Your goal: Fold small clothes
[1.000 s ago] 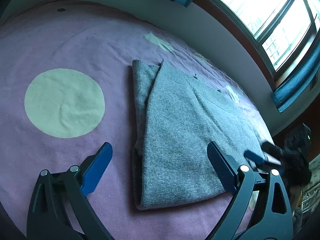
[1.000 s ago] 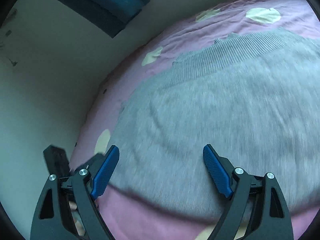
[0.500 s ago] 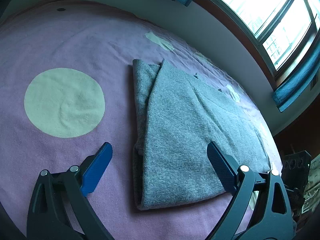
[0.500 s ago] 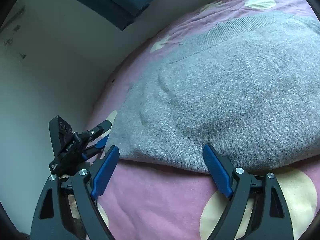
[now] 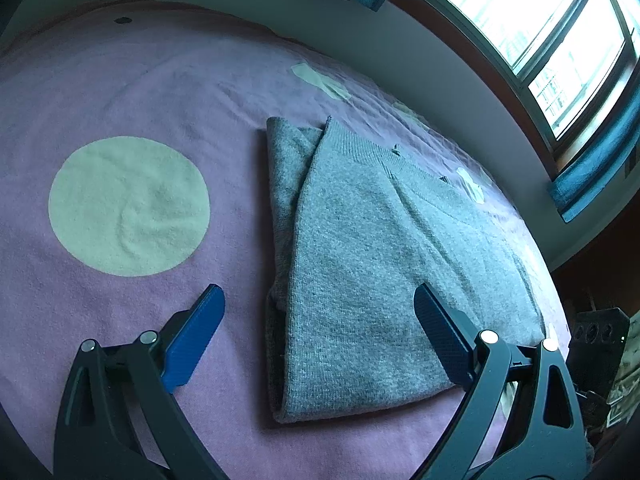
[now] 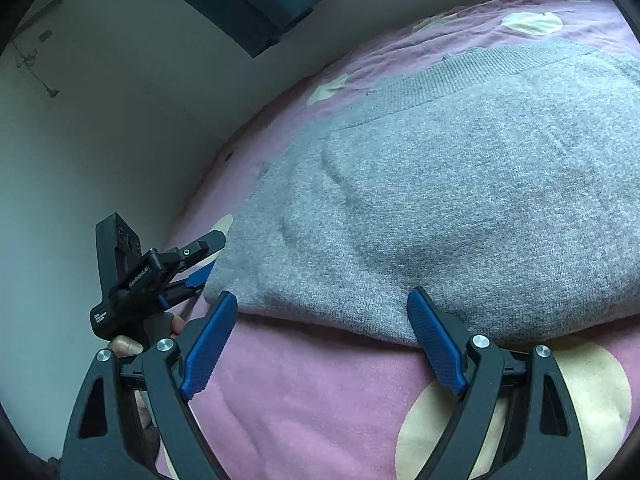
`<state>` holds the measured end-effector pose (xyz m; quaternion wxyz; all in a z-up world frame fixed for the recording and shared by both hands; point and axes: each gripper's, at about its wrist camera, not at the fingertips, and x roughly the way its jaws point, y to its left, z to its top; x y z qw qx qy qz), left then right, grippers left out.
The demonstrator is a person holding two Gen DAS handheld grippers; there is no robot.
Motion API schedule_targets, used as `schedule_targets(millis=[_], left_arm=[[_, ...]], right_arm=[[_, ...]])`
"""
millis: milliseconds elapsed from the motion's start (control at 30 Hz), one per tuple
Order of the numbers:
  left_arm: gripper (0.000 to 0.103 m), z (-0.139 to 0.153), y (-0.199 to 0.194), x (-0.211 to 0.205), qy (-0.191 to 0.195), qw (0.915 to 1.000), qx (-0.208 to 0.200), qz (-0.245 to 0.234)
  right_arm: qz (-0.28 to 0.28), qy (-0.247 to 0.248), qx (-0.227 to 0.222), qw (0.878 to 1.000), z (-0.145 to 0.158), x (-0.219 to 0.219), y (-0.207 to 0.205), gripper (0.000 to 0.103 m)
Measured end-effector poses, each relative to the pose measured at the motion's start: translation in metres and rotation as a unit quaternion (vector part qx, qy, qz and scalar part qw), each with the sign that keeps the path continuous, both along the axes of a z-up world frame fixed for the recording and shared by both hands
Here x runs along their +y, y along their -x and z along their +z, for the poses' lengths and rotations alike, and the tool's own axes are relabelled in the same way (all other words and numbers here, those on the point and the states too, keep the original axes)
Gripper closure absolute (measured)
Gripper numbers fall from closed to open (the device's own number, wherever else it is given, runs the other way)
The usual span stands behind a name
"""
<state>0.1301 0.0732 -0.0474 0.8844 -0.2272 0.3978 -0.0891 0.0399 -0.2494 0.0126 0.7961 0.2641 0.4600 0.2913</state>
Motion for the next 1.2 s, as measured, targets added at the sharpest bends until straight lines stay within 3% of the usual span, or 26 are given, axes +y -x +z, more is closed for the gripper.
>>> schedule_targets(millis=[433,667,767,967,1200], left_arm=[[0.008,-0.001,-0.005,0.0,0.002,1.0,0.0,0.004],[0.008,-0.002,-0.006,0.008,0.035,0.9993,-0.008,0.008],[0.018,-0.004,-0.01,0.012,0.062,0.9981,-0.001,-0.005],[0.022,-0.005,-0.034,0.014,0.085,0.9959,0.015,-0.027],[0.047,-0.011,-0.06,0.006,0.103,0.9933,0.027,-0.043]], right_arm=[[0.001,0.0,-0.002,1.0,0.0,0.003,0.001,0.017],[0.002,-0.002,-0.003,1.0,0.0,0.002,0.001,0.017],[0.002,-0.005,-0.004,1.0,0.0,0.0,0.002,0.017],[0.002,-0.006,-0.004,1.0,-0.001,0.0,0.002,0.017],[0.003,-0.012,-0.003,1.0,-0.002,-0.001,0.003,0.017]])
